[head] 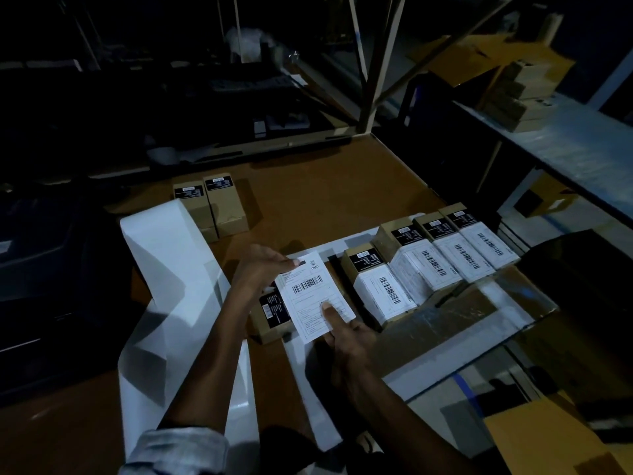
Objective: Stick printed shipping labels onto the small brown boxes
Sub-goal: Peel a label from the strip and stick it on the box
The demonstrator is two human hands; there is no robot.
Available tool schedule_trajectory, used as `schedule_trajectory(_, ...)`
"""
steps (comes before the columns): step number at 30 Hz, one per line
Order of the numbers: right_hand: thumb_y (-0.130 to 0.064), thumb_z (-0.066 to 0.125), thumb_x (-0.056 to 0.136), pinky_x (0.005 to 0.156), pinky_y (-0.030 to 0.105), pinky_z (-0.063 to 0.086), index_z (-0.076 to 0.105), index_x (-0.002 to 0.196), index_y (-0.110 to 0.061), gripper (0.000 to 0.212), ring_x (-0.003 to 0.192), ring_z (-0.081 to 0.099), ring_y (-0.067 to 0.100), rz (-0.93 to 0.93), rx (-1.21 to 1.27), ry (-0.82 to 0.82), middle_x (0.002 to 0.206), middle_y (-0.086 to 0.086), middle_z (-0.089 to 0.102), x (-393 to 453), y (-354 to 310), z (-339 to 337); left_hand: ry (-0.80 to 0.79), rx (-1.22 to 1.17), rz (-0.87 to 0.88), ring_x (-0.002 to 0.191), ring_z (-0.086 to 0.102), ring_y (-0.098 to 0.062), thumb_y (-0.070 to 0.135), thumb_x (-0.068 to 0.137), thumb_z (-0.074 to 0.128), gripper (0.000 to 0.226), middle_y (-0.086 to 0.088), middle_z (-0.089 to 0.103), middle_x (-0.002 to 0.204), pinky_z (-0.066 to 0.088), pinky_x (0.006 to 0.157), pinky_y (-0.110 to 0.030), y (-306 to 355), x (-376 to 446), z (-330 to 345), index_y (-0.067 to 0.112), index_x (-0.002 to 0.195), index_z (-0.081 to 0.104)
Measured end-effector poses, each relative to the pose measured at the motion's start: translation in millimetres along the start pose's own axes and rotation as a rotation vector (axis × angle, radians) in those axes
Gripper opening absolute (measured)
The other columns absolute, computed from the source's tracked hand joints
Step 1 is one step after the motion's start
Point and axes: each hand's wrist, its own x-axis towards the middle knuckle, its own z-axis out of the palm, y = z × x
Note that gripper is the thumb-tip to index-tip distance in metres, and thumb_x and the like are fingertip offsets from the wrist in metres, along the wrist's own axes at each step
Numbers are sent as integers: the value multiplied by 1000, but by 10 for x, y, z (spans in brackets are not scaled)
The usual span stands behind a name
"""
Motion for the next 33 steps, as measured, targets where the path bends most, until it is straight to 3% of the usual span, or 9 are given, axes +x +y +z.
schedule_trajectory(8, -8, 76, 85, 64, 30, 63, 67, 98, 3, 19, 83, 77, 26, -4, 28, -13, 94, 16, 77, -42, -32, -21, 4, 61, 24, 72, 71, -20, 25, 71, 90, 20, -6, 76, 74, 51, 67, -31, 13, 38, 27, 10, 70, 76)
schedule_trajectory(13, -8, 77, 84, 80, 41, 62, 67, 101, 3, 22, 86, 77, 27, -11, 43, -24, 94, 15, 77, -17, -10, -17, -8, 29, -19, 70, 70, -20, 19, 71, 90, 19, -8, 75, 75, 52, 68, -32, 5, 48, 18, 10, 68, 74)
schedule_trajectory(18, -6, 75, 85, 65, 31, 62, 69, 94, 3, 14, 82, 77, 27, -18, 51, -16, 92, 17, 77, -8, -14, -15, -6, 65, -10, 68, 68, -18, 20, 71, 90, 19, -1, 73, 66, 52, 67, -30, 31, 49, 29, 14, 65, 72)
schedule_trajectory(23, -8, 75, 86, 67, 31, 63, 70, 97, 4, 17, 83, 76, 27, -36, 10, -9, 94, 17, 77, -8, -21, -30, 4, 86, 6, 66, 68, -18, 22, 70, 90, 21, 3, 72, 64, 49, 64, -28, 28, 51, 38, 19, 61, 71)
schedule_trajectory(29, -5, 76, 85, 63, 29, 62, 69, 96, 3, 15, 78, 77, 24, -38, 56, 4, 94, 17, 77, 18, -8, -21, 8, 102, 28, 80, 72, -33, 22, 68, 91, 19, -14, 75, 80, 49, 66, -32, 4, 60, 36, 15, 64, 74)
schedule_trajectory(33, -5, 77, 85, 63, 29, 62, 68, 97, 5, 17, 78, 77, 25, -44, 44, 18, 90, 16, 77, 43, 4, -30, 4, 116, 33, 71, 69, -26, 23, 68, 91, 19, -14, 75, 79, 49, 63, -31, 13, 60, 39, 14, 66, 75)
